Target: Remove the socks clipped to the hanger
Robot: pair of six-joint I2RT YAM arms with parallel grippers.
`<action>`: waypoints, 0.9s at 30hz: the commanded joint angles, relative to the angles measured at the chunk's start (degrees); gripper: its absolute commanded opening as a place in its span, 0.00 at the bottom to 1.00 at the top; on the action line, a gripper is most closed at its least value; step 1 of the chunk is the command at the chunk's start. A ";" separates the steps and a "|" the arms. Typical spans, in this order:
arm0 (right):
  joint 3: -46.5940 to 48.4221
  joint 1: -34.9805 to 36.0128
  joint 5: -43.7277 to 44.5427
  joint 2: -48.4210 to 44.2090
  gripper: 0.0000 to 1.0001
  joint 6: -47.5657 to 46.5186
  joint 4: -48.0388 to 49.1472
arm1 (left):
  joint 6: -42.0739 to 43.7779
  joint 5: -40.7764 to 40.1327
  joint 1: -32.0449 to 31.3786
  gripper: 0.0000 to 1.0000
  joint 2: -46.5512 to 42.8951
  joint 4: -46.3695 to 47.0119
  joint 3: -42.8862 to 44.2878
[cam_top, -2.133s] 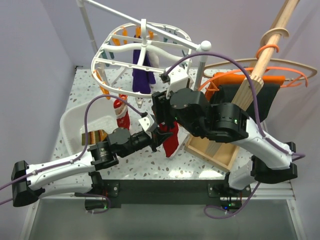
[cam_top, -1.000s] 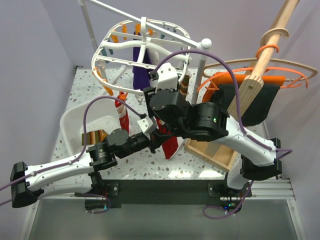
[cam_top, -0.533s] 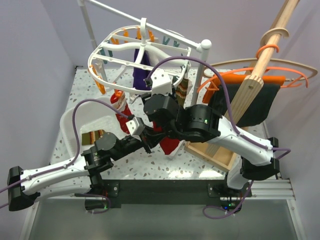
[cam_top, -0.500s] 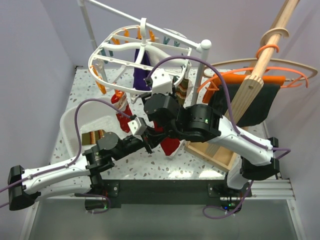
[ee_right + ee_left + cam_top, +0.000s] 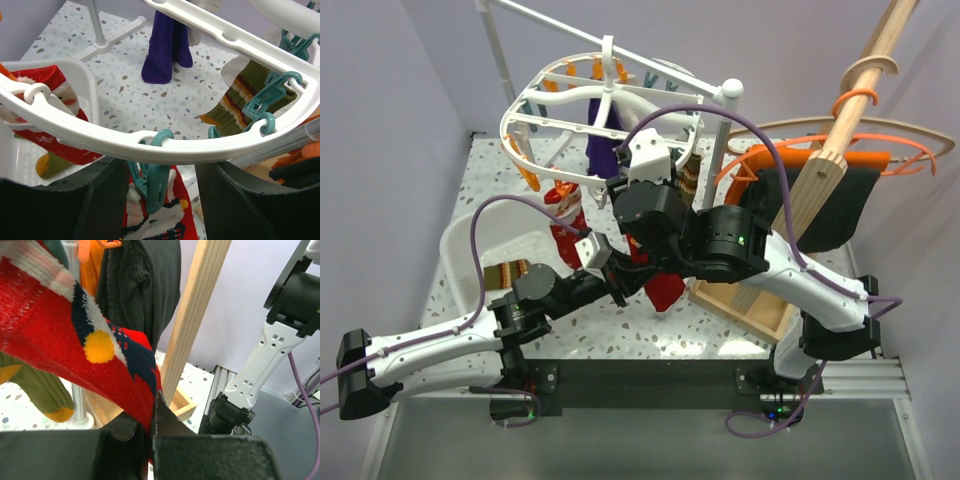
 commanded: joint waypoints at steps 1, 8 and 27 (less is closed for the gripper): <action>1.46 0.21 3.53 1.16 0.56 -0.64 1.74 | -1.28 2.31 -0.16 0.00 0.40 3.73 -0.08; 2.43 0.30 4.23 2.40 0.55 -0.99 2.18 | -1.28 3.01 -0.16 0.00 0.31 4.09 -0.17; -7.59 0.21 5.21 -3.14 0.00 -1.78 12.37 | -1.54 3.45 -0.16 0.00 -1.09 -2.15 0.80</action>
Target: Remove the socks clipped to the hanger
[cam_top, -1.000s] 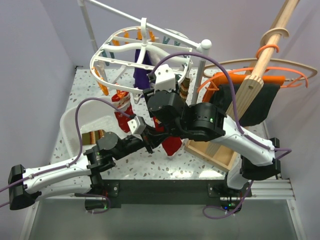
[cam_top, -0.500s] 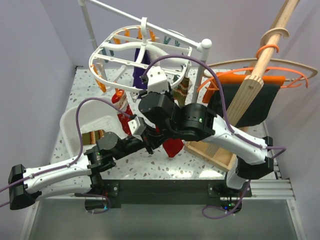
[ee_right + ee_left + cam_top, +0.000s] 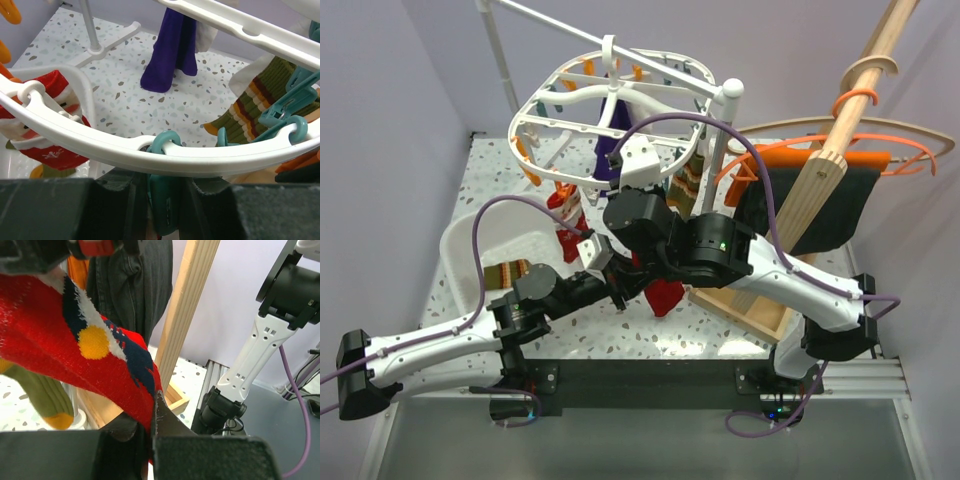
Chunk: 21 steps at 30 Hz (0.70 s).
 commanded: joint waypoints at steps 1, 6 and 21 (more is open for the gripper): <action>-1.43 0.19 1.55 -2.88 0.00 -0.58 5.60 | -0.65 0.88 -0.16 0.00 -1.33 -2.65 0.91; -1.52 0.10 -0.81 -3.32 0.00 -0.68 6.92 | -2.23 0.52 -0.16 0.00 -2.39 -5.91 0.56; -1.79 0.10 -8.55 -7.28 0.57 2.32 3.60 | -1.79 -2.80 -0.16 0.00 -3.79 -11.79 2.93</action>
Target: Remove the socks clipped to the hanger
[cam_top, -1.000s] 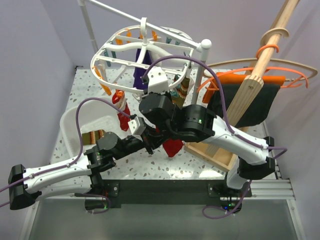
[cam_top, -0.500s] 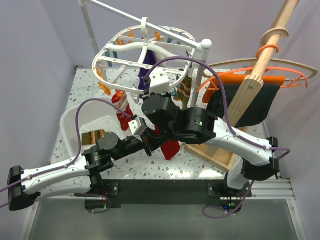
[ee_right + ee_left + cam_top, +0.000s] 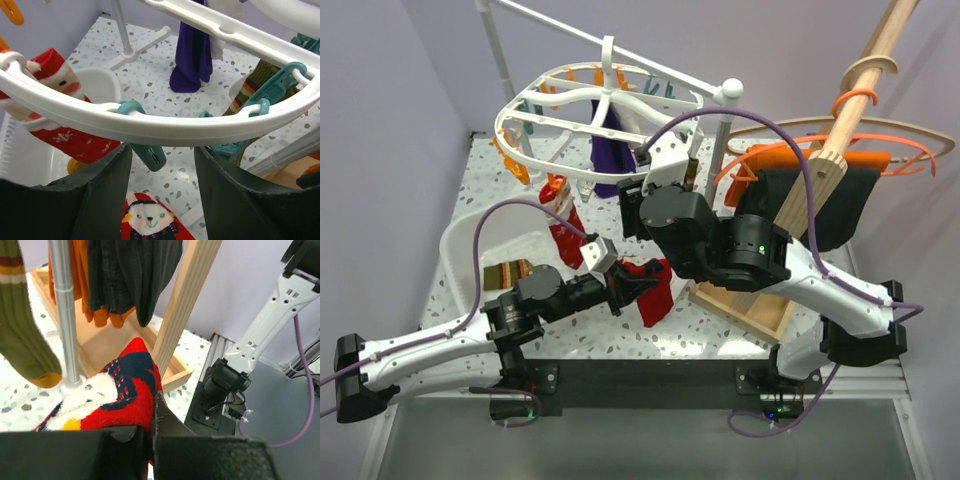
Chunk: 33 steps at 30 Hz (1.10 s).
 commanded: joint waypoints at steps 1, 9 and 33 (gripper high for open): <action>3.90 0.10 -1.45 -0.22 0.57 0.57 -0.52 | -0.50 -3.69 -0.16 0.00 -1.89 -2.90 3.17; -6.19 0.19 -2.51 -7.23 0.59 1.53 5.00 | -1.99 -10.63 0.01 0.00 -1.20 -25.11 10.46; -17.89 0.19 -4.88 -16.21 0.61 2.50 8.52 | -2.08 -45.42 27.26 0.00 -0.75 -56.08 23.21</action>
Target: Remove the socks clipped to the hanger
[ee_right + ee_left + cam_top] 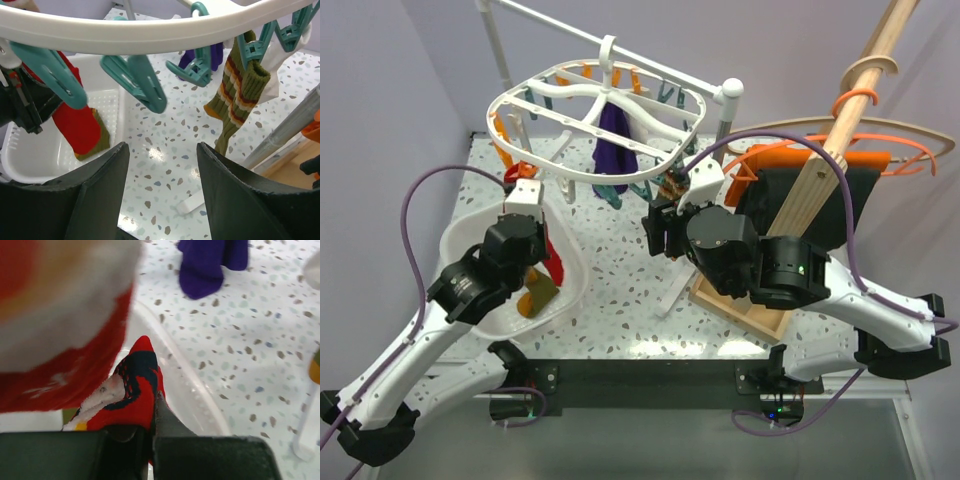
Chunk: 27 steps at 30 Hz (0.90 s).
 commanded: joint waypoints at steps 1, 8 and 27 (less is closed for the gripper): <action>-1.02 0.21 -0.51 -1.87 0.61 1.01 2.95 | -2.85 -14.34 1.34 0.00 -2.11 -2.38 0.28; -1.98 0.13 -0.42 -2.48 0.61 0.93 3.38 | -4.79 -17.78 1.52 0.00 -5.72 -1.77 -0.60; -1.98 0.12 -0.86 -1.69 0.62 0.84 3.12 | 0.40 15.95 1.52 0.70 -18.71 12.10 -7.62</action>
